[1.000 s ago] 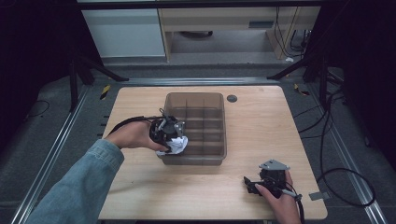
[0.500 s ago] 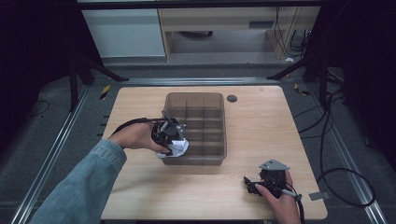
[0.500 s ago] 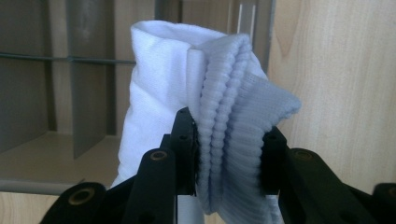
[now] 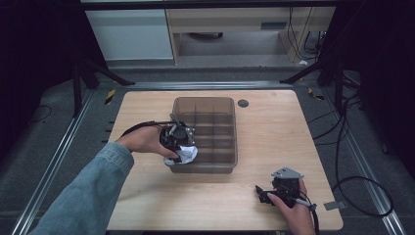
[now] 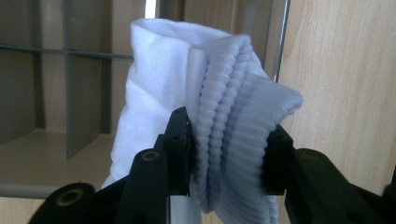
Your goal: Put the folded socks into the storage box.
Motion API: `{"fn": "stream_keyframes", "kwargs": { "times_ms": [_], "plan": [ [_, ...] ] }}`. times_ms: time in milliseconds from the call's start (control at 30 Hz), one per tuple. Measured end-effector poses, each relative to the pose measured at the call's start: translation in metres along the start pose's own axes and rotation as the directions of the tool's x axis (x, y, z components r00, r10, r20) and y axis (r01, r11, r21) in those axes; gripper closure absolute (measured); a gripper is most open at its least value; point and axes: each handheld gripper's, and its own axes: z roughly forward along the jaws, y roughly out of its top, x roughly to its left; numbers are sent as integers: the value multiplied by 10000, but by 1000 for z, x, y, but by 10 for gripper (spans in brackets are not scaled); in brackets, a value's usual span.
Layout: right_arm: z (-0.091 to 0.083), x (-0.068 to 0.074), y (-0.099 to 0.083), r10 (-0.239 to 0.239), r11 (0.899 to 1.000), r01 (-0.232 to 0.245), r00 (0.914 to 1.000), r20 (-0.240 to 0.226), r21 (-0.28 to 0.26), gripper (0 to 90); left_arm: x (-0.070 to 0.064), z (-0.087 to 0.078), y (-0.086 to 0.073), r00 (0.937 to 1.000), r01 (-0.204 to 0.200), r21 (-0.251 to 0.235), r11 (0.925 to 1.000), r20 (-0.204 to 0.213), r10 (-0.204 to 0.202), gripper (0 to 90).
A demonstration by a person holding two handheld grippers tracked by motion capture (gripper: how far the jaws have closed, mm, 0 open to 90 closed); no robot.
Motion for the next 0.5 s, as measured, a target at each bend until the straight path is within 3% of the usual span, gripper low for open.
{"fn": "stream_keyframes", "kwargs": {
  "times_ms": [267, 500],
  "plan": [
    [0, 0, 0, 56, 10000, -56, 10000, -27, 16, 3, -7, -12, -5, 10000, 5, -329, 9995, -89, -8, 485],
    [0, 0, 0, 36, 10000, -35, 10000, -38, 12, 3, -13, -31, -13, 9992, -79, -772, 9970, -395, 49, 446]
  ]
}}
